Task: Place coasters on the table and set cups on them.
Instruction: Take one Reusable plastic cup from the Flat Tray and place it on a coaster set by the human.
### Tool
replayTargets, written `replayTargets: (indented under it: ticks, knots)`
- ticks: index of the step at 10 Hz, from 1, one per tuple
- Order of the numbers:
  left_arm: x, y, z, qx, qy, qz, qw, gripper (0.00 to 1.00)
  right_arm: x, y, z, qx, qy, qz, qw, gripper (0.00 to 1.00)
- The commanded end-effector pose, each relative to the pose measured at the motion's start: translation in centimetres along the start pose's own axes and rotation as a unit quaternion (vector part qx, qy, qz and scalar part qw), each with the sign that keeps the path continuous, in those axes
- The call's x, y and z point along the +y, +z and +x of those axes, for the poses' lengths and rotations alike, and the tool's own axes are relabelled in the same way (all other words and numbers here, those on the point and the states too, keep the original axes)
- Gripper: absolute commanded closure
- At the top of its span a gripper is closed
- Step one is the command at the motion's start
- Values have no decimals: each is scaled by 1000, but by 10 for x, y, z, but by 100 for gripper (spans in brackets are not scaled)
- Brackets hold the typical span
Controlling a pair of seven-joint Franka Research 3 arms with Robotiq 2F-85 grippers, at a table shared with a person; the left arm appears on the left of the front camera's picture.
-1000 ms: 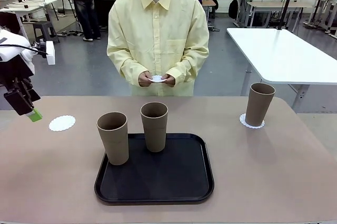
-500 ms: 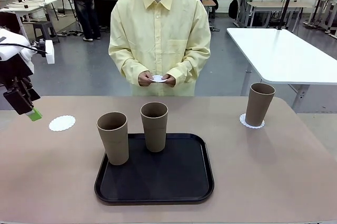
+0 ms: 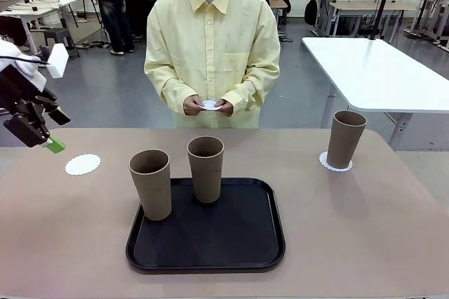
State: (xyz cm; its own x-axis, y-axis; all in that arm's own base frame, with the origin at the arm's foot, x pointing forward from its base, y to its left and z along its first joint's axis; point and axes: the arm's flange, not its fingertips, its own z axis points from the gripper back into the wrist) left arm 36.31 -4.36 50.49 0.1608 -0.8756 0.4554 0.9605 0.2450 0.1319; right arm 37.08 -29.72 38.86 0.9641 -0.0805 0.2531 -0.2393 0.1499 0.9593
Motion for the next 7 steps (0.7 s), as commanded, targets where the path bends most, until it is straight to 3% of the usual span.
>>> replayTargets:
  ticks: [1,3,7]
  knots:
    - [15,-15,-23,-88,-57,-34,994,0,0,-1,1,0,-8,-3,1000,0]
    - [23,-33,-37,-157,-79,-28,984,0,0,-1,1,0,-8,-3,1000,0]
    - [32,-79,-52,-260,-74,-79,960,0,0,-1,1,0,-8,-3,1000,0]
